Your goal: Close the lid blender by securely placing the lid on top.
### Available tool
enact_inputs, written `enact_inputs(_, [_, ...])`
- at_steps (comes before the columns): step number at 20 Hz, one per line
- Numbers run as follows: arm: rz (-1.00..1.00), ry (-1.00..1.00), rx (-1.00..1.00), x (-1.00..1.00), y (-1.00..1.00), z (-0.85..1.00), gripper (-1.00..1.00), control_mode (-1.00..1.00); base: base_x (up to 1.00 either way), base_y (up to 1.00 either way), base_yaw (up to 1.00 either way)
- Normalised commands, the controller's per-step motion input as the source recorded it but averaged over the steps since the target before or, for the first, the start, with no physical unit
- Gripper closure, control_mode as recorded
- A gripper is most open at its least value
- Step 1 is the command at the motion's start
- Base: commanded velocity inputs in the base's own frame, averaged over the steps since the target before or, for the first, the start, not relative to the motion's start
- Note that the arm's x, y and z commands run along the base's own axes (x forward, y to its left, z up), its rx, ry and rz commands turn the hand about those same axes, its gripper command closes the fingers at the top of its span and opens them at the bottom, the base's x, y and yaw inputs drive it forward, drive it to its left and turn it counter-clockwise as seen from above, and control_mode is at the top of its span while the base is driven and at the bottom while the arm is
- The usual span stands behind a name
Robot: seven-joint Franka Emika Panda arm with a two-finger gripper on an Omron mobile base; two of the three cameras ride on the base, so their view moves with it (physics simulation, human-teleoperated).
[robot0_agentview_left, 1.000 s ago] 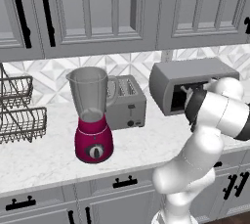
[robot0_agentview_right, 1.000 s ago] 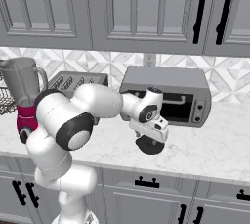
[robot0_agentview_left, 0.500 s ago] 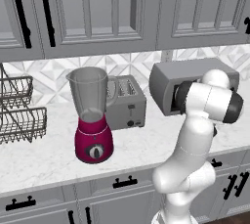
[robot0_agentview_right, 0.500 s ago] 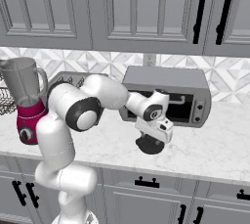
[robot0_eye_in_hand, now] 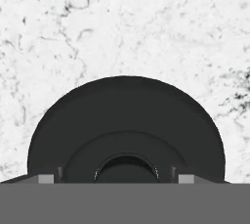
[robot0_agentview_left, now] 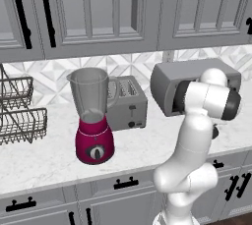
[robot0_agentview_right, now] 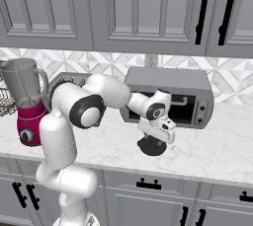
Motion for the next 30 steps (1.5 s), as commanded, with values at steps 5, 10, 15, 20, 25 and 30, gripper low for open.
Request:
enact_inputs(5, [0.0,-0.13,-0.05,-0.48,0.43,-1.0,1.0,-1.0,0.0,0.0,0.0])
enact_inputs(10, [0.0,-0.14,0.03,-0.53,0.13,-1.0,1.0,-1.0,0.0,0.0,0.0])
enact_inputs(15, [-0.01,-0.04,0.16,-0.63,0.0,-1.0,1.0,-1.0,0.0,0.0,0.0])
enact_inputs(20, [0.0,0.0,0.04,-0.27,0.17,-1.0,1.0,-1.0,0.0,0.0,0.0])
enact_inputs(25, [0.0,0.0,0.0,-0.11,0.59,-1.0,1.0,-1.0,0.0,0.0,0.0])
enact_inputs(30, [0.0,-0.02,0.0,-0.16,0.5,-0.73,1.0,-1.0,0.0,0.0,0.0])
